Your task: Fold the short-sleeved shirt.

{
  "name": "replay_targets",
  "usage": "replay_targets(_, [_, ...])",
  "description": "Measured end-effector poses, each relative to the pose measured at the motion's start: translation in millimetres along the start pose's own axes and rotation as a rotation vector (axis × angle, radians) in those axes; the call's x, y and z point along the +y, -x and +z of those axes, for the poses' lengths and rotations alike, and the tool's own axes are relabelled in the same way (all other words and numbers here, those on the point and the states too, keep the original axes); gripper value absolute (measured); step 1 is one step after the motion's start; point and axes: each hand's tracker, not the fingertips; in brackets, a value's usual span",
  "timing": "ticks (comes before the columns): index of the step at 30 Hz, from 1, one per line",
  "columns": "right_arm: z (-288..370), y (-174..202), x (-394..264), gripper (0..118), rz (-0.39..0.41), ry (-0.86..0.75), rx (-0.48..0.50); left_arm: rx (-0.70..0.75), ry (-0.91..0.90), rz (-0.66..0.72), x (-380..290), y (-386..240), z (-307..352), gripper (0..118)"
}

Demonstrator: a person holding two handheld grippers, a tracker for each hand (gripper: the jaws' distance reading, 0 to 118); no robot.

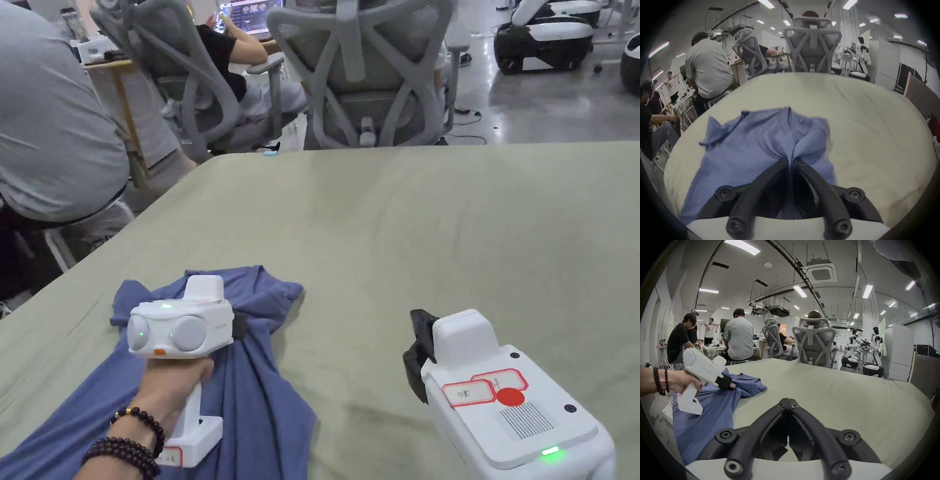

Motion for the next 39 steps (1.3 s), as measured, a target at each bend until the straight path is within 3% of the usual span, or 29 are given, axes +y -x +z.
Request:
replay_targets(4, [19.8,-22.6,3.9,0,0.004,-0.016,-0.033,-0.063,-0.116,-0.023,33.4,-16.9,41.0,4])
replay_targets(7, [41.8,-44.8,6.8,0,0.002,-0.030,-0.074,-0.157,-0.209,-0.135,58.2,-69.2,81.1,4])
replay_targets(15, [137.6,-121.9,5.1,0,0.011,-0.052,-0.289,-0.632,-0.373,-0.253,105.5,-274.4,160.2,4])
replay_targets(22, [226.6,-198.9,-14.0,0,-0.025,-0.018,-0.557,-0.977,-0.284,-0.316,80.4,-464.2,158.6,4])
replay_targets(27, [257.8,-242.4,-35.8,0,-0.078,0.035,-0.683,-0.995,-0.092,-0.416,13.9,-570.3,105.1,4])
replay_targets(32, [268.8,-260.2,-47.2,0,-0.112,0.042,-0.721,-0.949,-0.023,-0.450,-26.9,-592.2,78.9,5])
replay_targets(33, [268.8,-260.7,-47.8,0,-0.110,0.044,-0.726,-0.950,-0.017,-0.427,-27.0,-589.9,78.6,8])
replay_targets(34, [268.9,-261.2,-47.9,0,-0.108,0.045,-0.728,-0.951,-0.023,-0.420,-24.8,-587.3,80.0,23])
replay_targets(37, [267.7,-258.7,-45.0,0,-0.107,0.044,-0.723,-0.912,-0.054,-0.418,-8.9,-573.7,85.6,114])
replay_targets(38, [266.8,-256.5,-43.0,0,-0.105,0.038,-0.718,-0.878,-0.084,-0.410,-3.0,-566.0,89.9,118])
replay_targets(39, [265.1,-254.2,-40.6,0,-0.102,0.034,-0.712,-0.868,-0.126,-0.384,3.4,-552.6,96.1,114])
